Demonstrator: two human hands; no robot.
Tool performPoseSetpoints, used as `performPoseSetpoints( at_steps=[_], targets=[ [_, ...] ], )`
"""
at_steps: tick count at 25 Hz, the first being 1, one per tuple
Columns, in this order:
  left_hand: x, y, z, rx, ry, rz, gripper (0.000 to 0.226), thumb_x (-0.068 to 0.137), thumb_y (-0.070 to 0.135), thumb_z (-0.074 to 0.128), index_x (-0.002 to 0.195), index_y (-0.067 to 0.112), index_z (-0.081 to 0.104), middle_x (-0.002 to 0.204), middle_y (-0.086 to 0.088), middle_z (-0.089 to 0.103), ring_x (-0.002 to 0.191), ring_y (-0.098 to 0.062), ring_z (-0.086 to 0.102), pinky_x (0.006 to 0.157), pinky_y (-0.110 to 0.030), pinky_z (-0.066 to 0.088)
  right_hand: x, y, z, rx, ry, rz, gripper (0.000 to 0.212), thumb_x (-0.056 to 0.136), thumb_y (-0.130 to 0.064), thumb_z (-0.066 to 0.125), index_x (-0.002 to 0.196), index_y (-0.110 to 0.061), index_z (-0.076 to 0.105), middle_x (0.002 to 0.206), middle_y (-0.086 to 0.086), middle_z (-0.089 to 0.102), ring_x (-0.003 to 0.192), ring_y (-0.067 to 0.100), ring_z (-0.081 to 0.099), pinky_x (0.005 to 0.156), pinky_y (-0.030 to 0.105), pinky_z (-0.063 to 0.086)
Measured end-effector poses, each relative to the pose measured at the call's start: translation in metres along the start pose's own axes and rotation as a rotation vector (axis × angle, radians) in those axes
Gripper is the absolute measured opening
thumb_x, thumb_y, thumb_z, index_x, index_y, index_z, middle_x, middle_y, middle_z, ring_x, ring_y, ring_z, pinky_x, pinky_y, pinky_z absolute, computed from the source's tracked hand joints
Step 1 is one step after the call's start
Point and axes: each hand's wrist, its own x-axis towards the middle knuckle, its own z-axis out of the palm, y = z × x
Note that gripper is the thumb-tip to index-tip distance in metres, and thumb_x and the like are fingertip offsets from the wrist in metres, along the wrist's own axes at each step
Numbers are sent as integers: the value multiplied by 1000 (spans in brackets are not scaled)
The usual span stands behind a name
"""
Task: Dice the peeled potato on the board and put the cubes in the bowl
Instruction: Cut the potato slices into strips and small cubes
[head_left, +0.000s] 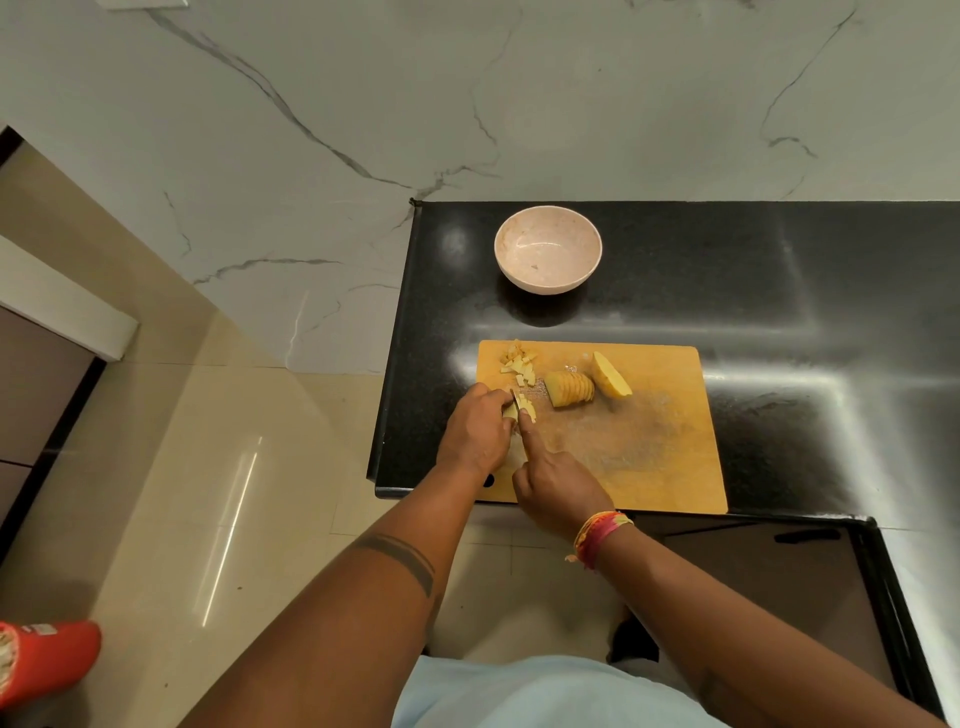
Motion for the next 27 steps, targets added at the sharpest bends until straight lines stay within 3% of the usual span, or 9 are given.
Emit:
performPoseSetpoints(
  at_steps=[4,11,15,27],
  targets=[
    [1,1,2,-10,9,-29,35,98,21,65,133,18,64,127,-3,55,109,-19,59,94,-37,56,-6,-1,3,-10,-9,6,74,101,-27,36,162,-27,-6,68,3,60,56,20,57,52,34,48],
    [-1,2,3,-23,24,-51,36,96,24,68,131,18,65,127,-3,56,110,-20,60,95,-39,56,-42,10,12,-39,-49,-27,79,102,-29,37,160,-30,-18,64,1,58,52,19,56,51,36,48],
    [-2,1,2,-38,29,-38,36,96,22,67,132,18,64,127,-3,56,109,-18,61,96,-37,56,-56,15,7,-25,-47,-31,80,103,-27,38,160,-31,-17,62,-1,56,49,17,50,46,30,34],
    [-5,-2,1,-57,59,-54,26,97,19,65,123,18,68,120,-2,60,104,-16,61,90,-32,57,-6,-4,0,0,-15,-33,73,101,-26,36,163,-27,-3,67,2,59,55,18,56,49,32,44]
  ],
)
